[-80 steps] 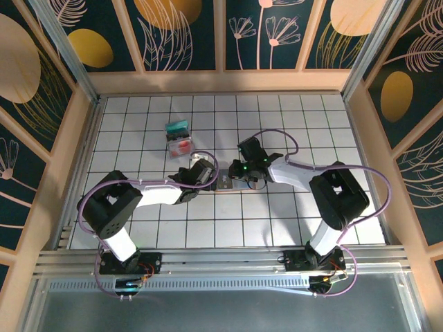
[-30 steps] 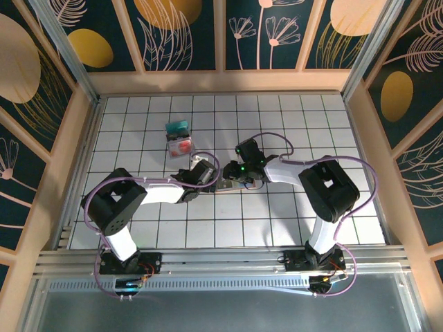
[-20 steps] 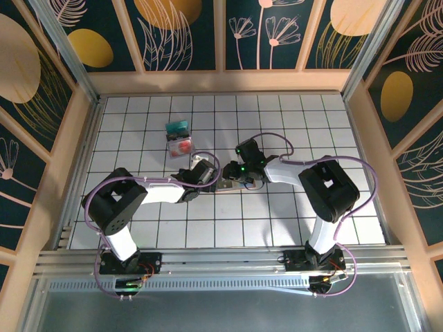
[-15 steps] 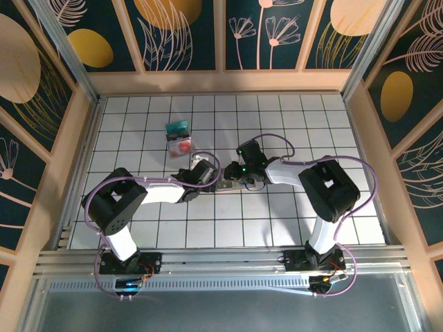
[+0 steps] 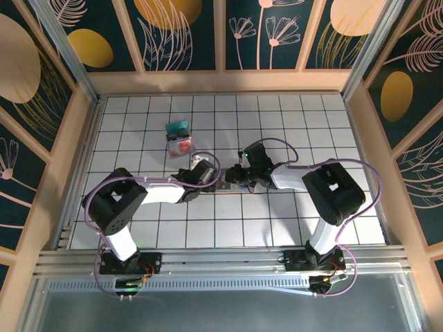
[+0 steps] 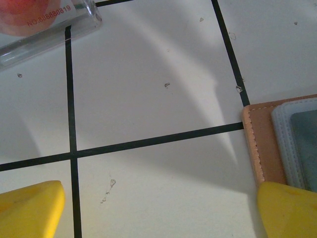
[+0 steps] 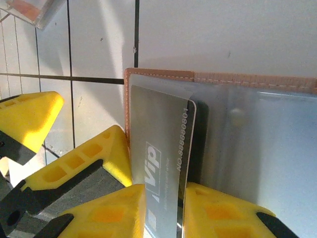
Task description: Take the credit cards out of the card holder
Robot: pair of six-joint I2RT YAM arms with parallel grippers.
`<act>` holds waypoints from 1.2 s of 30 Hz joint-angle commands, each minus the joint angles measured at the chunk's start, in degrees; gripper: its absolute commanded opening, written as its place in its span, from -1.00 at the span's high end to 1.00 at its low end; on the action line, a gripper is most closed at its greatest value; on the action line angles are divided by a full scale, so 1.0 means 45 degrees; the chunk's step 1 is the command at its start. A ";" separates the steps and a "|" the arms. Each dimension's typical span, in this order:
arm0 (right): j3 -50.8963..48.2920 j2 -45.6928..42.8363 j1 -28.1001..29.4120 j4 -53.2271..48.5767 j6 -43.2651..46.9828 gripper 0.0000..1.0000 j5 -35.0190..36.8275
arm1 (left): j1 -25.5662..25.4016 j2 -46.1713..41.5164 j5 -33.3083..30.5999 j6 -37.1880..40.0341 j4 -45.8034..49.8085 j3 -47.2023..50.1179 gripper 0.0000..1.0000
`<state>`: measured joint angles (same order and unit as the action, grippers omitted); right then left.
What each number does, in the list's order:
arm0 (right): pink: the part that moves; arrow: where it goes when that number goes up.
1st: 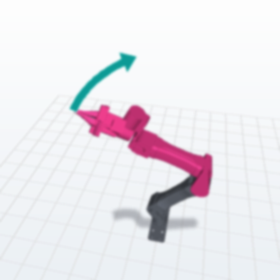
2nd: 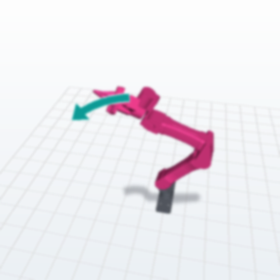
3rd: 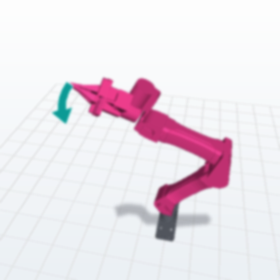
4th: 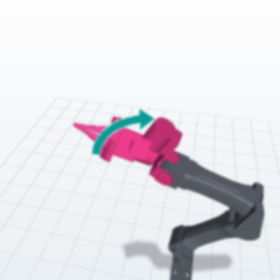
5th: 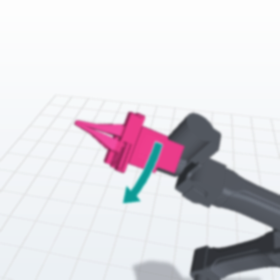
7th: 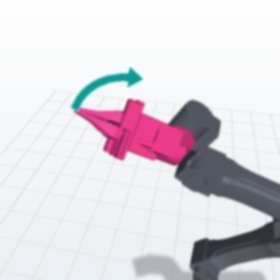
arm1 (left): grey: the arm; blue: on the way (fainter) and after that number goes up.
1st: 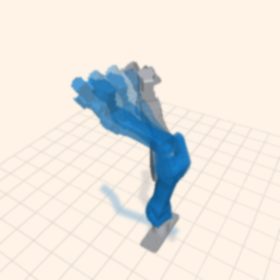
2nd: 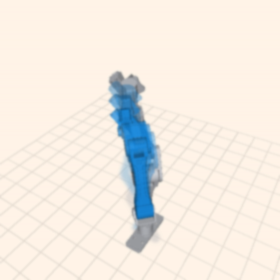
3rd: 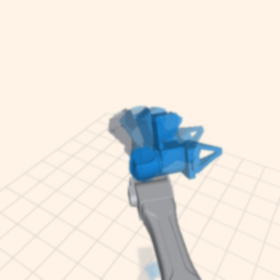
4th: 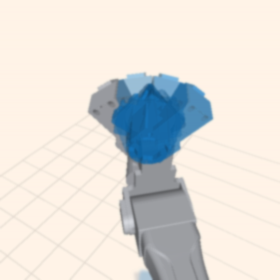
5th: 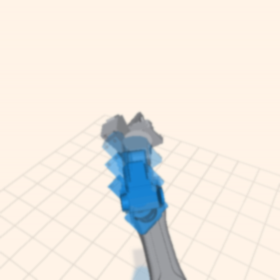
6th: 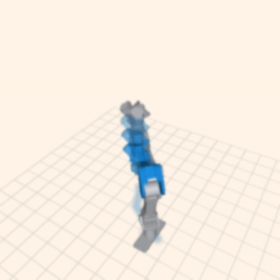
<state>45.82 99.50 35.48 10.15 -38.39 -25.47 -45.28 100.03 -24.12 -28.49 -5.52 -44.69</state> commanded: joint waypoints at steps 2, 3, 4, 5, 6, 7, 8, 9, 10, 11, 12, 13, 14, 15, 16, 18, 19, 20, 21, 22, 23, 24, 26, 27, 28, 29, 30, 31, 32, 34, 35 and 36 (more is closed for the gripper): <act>-0.0136 -0.0285 0.0064 0.0867 -0.0248 0.47 -0.0784 | 0.0061 0.0231 -0.0013 0.0277 0.0772 -0.0012 -0.98; -0.0124 -0.0247 0.0073 0.0939 -0.0286 0.45 -0.0784 | 0.0061 0.0204 -0.0009 0.0277 0.0777 -0.0011 -0.98; -0.0125 -0.0204 0.0077 0.1017 -0.0321 0.43 -0.0784 | 0.0057 0.0181 -0.0011 0.0277 0.0787 -0.0002 -0.98; -0.0130 -0.0161 0.0073 0.1133 -0.0380 0.38 -0.0821 | 0.0043 0.0165 0.0008 0.0267 0.0787 -0.0010 -0.98; -0.0122 -0.0095 0.0073 0.1258 -0.0438 0.36 -0.0878 | 0.0048 0.0136 0.0008 0.0257 0.0797 0.0010 -0.98; -0.0110 -0.0044 0.0085 0.1368 -0.0483 0.36 -0.0916 | 0.0056 0.0123 0.0020 0.0247 0.0815 0.0027 -0.98; -0.0126 0.0042 0.0052 0.1511 -0.0538 0.36 -0.0940 | 0.0043 0.0081 0.0018 0.0223 0.0816 0.0022 -0.98; -0.0143 0.0088 0.0047 0.1640 -0.0612 0.36 -0.0975 | 0.0060 0.0086 0.0011 0.0204 0.0835 0.0025 -0.98; -0.0168 0.0141 0.0025 0.1782 -0.0664 0.36 -0.1042 | 0.0049 0.0090 0.0010 0.0177 0.0836 0.0045 -0.98; -0.0246 0.0188 -0.0018 0.2004 -0.0772 0.36 -0.1120 | 0.0047 0.0069 -0.0001 0.0134 0.0855 0.0045 -0.98; -0.0342 0.0199 -0.0072 0.2256 -0.0896 0.38 -0.1224 | 0.0059 0.0069 -0.0017 0.0096 0.0875 0.0045 -0.98; -0.0422 0.0212 -0.0124 0.2470 -0.0987 0.40 -0.1331 | 0.0053 0.0078 -0.0040 0.0051 0.0904 0.0043 -0.98; -0.0555 0.0189 -0.0180 0.2712 -0.1090 0.42 -0.1450 | 0.0052 0.0083 -0.0059 0.0006 0.0931 0.0045 -0.98; -0.0652 0.0145 -0.0241 0.2936 -0.1201 0.42 -0.1566 | 0.0058 0.0113 -0.0084 -0.0052 0.0980 0.0045 -0.98; -0.0738 0.0106 -0.0285 0.3094 -0.1253 0.42 -0.1649 | 0.0055 0.0148 -0.0103 -0.0102 0.1010 0.0028 -0.98; -0.0864 0.0024 -0.0387 0.3225 -0.1312 0.44 -0.1758 | 0.0057 0.0208 -0.0125 -0.0189 0.1090 0.0020 -0.97; -0.0919 -0.0020 -0.0438 0.3232 -0.1306 0.45 -0.1780 | 0.0056 0.0227 -0.0136 -0.0221 0.1109 0.0016 -0.98; -0.0950 -0.0076 -0.0477 0.3230 -0.1312 0.47 -0.1780 | 0.0047 0.0249 -0.0139 -0.0259 0.1147 0.0001 -0.98; -0.1011 -0.0127 -0.0524 0.3231 -0.1299 0.49 -0.1780 | 0.0060 0.0263 -0.0159 -0.0270 0.1182 -0.0006 -0.98; -0.1050 -0.0190 -0.0575 0.3220 -0.1312 0.51 -0.1797 | 0.0056 0.0290 -0.0174 -0.0289 0.1223 -0.0021 -0.98; -0.1133 -0.0233 -0.0648 0.3250 -0.1317 0.51 -0.1818 | 0.0050 0.0310 -0.0189 -0.0295 0.1248 -0.0031 -0.98; -0.1195 -0.0315 -0.0683 0.3307 -0.1343 0.52 -0.1837 | 0.0048 0.0329 -0.0220 -0.0302 0.1265 -0.0062 -0.98; -0.1331 -0.0411 -0.0802 0.3491 -0.1414 0.53 -0.1940 | 0.0058 0.0366 -0.0236 -0.0309 0.1319 -0.0099 -0.98; -0.1391 -0.0473 -0.0844 0.3611 -0.1469 0.53 -0.2008 | 0.0055 0.0369 -0.0244 -0.0308 0.1324 -0.0090 -0.98; -0.1423 -0.0486 -0.0853 0.3671 -0.1494 0.53 -0.2051 | 0.0068 0.0369 -0.0241 -0.0309 0.1324 -0.0089 -0.98; -0.1451 -0.0519 -0.0846 0.3719 -0.1527 0.53 -0.2092 | 0.0058 0.0369 -0.0226 -0.0309 0.1343 -0.0091 -0.98; -0.1472 -0.0531 -0.0844 0.3740 -0.1545 0.54 -0.2112 | 0.0061 0.0367 -0.0248 -0.0305 0.1361 -0.0113 -0.98; -0.1490 -0.0565 -0.0847 0.3740 -0.1541 0.53 -0.2129 | 0.0056 0.0374 -0.0260 -0.0307 0.1363 -0.0110 -0.98; -0.1501 -0.0570 -0.0851 0.3744 -0.1532 0.53 -0.2132 | 0.0054 0.0388 -0.0246 -0.0307 0.1381 -0.0109 -0.98; -0.1548 -0.0638 -0.0837 0.3753 -0.1565 0.54 -0.2154 | 0.0047 0.0387 -0.0258 -0.0322 0.1401 -0.0128 -0.98; -0.1579 -0.0675 -0.0849 0.3749 -0.1552 0.54 -0.2133 | 0.0055 0.0389 -0.0253 -0.0330 0.1402 -0.0110 -0.98; -0.1617 -0.0707 -0.0836 0.3741 -0.1565 0.54 -0.2132 | 0.0058 0.0383 -0.0268 -0.0329 0.1402 -0.0109 -0.98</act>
<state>39.40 98.80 31.90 24.25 -44.95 -33.52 -45.12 100.03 -24.69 -29.87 -4.23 -45.06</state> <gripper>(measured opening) 0.232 0.989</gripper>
